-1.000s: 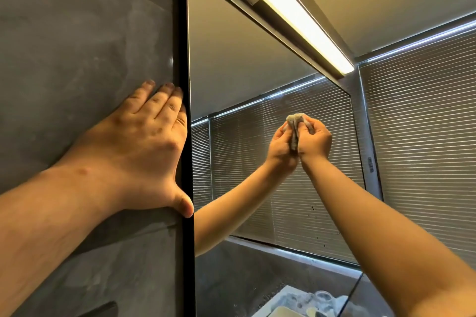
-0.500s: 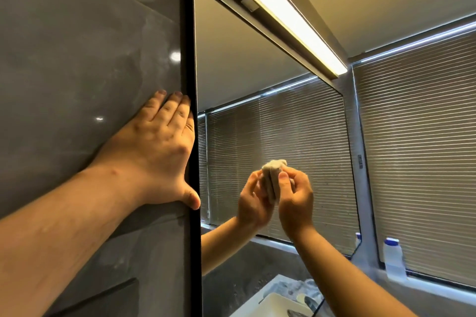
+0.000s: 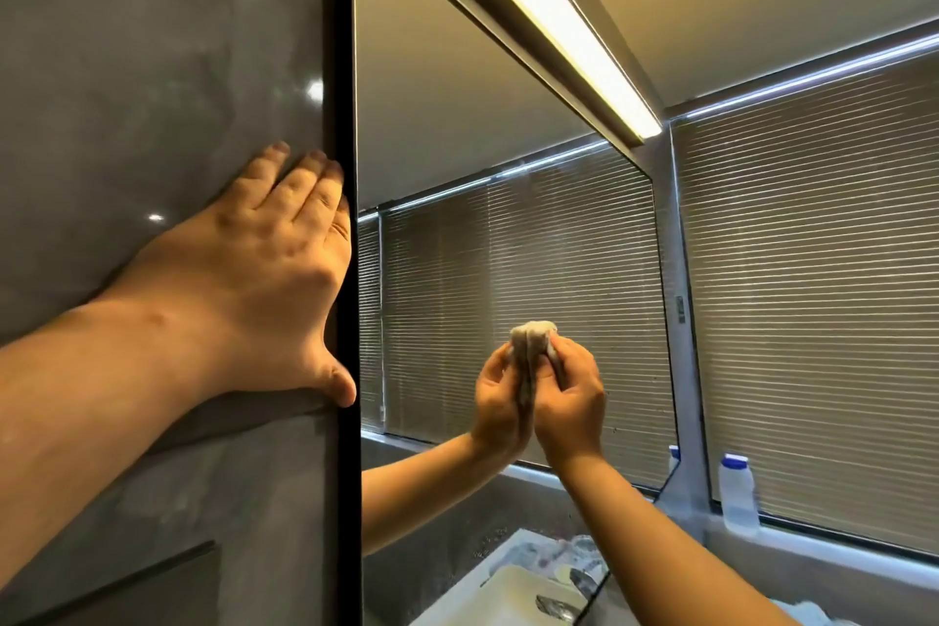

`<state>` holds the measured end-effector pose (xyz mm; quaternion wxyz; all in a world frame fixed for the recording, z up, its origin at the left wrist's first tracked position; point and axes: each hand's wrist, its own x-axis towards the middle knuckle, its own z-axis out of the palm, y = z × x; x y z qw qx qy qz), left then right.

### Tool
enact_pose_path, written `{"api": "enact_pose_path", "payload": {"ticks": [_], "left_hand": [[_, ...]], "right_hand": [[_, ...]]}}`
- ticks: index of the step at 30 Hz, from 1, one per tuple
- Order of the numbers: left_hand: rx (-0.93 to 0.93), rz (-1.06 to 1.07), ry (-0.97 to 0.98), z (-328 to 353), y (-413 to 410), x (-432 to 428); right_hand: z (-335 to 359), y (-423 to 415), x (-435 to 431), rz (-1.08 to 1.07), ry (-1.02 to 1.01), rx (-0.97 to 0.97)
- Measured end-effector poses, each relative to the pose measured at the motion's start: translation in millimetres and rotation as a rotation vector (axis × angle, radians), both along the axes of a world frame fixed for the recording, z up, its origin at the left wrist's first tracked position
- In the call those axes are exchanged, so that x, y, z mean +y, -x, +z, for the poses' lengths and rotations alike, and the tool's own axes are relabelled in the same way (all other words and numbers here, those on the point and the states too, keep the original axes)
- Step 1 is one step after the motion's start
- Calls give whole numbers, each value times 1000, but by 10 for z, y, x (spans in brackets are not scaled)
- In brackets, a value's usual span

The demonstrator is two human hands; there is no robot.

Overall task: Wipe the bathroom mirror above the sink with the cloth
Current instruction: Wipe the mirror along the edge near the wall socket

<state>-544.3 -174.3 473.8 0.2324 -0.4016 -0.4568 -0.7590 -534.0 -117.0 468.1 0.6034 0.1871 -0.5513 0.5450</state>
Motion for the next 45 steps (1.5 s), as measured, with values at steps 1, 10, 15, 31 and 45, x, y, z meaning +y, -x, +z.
{"api": "enact_pose_path", "payload": {"ticks": [1, 10, 15, 31, 45], "left_hand": [[-78, -143, -60, 68, 114, 9], [-415, -238, 165, -236, 793, 481], [-510, -233, 266, -454, 902, 507], [-210, -551, 38, -716, 275, -338], [-442, -512, 211, -488, 598, 66]], "right_hand": [[11, 53, 51, -7, 22, -50], [-260, 676, 650, 65, 335, -509], [-468, 713, 710, 124, 462, -590], [-733, -264, -27, 151, 107, -287], [-498, 204, 271, 160, 382, -520]]}}
